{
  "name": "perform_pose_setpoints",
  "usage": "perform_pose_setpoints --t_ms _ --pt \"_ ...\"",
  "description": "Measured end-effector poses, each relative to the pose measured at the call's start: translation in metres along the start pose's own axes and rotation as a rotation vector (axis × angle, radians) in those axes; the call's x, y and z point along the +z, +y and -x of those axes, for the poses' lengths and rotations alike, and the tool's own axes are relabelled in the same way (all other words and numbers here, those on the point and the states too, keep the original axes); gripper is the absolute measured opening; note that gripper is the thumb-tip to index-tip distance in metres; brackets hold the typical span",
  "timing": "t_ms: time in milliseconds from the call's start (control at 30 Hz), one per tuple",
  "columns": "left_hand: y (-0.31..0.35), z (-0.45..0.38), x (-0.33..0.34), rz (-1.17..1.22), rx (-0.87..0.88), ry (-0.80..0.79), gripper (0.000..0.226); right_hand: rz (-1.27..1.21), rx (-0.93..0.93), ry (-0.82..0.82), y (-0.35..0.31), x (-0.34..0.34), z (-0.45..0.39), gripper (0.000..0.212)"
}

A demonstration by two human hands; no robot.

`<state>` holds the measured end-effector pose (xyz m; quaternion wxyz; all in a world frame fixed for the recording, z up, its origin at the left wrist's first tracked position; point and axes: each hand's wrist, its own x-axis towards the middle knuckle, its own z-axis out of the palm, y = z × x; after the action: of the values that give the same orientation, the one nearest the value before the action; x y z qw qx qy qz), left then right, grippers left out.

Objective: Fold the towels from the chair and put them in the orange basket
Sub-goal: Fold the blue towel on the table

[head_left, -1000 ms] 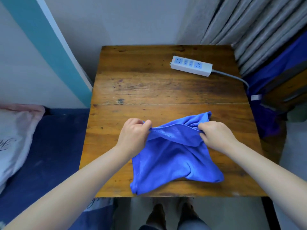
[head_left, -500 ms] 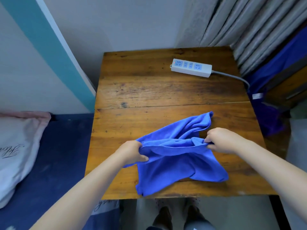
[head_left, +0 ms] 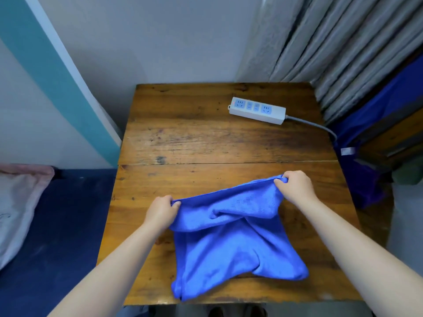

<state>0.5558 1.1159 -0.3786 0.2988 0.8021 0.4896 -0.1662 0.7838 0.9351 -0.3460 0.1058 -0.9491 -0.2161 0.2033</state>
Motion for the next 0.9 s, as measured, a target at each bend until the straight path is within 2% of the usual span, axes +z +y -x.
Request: perform_pose_setpoints --t_ms 100,167,200,267,333,433,500,533,600,733,767,867,900 --pt "0.007 -0.004 0.013 -0.089 -0.058 -0.094 0.028 0.005 0.204 -0.086 -0.013 0.009 -0.01 0.025" --pt "0.006 -0.006 0.019 -0.057 -0.074 -0.1 0.024 -0.014 0.255 -0.073 -0.018 0.012 -0.01 0.018" --pt "0.004 -0.008 0.02 -0.025 -0.075 -0.076 0.033 -0.027 0.254 -0.043 -0.02 0.013 -0.009 0.012" --pt "0.002 -0.008 0.017 0.075 -0.04 0.011 0.042 -0.048 0.186 0.048 -0.024 0.008 -0.007 0.01" --pt "0.005 -0.006 0.006 0.204 0.036 0.14 0.045 -0.122 0.035 0.155 -0.03 -0.002 -0.004 0.006" --pt "0.012 0.0 -0.023 0.374 0.25 0.342 0.046 -0.352 -0.194 0.301 -0.039 -0.02 0.009 0.007" --pt "0.014 0.009 -0.038 0.496 0.359 0.407 0.04 -0.456 -0.269 0.377 -0.036 -0.029 0.021 0.007" --pt "0.012 0.012 -0.041 0.545 0.372 0.389 0.034 -0.485 -0.265 0.38 -0.029 -0.029 0.027 0.007" --pt "0.006 0.016 -0.04 0.475 0.347 0.267 0.024 -0.489 -0.176 0.294 -0.011 -0.021 0.034 0.012" --pt "-0.005 0.008 -0.021 -0.195 0.216 -0.266 0.022 -0.297 -0.029 0.025 0.021 0.014 0.044 0.029" --pt "-0.005 0.007 -0.015 -0.357 0.207 -0.346 0.021 -0.205 -0.002 -0.048 0.025 0.022 0.044 0.032" --pt "-0.006 0.012 0.004 -0.603 0.22 -0.454 0.027 0.13 0.054 -0.238 0.028 0.031 0.045 0.011" --pt "-0.007 0.015 0.008 -0.623 0.224 -0.479 0.028 0.202 0.068 -0.263 0.029 0.031 0.047 0.013"
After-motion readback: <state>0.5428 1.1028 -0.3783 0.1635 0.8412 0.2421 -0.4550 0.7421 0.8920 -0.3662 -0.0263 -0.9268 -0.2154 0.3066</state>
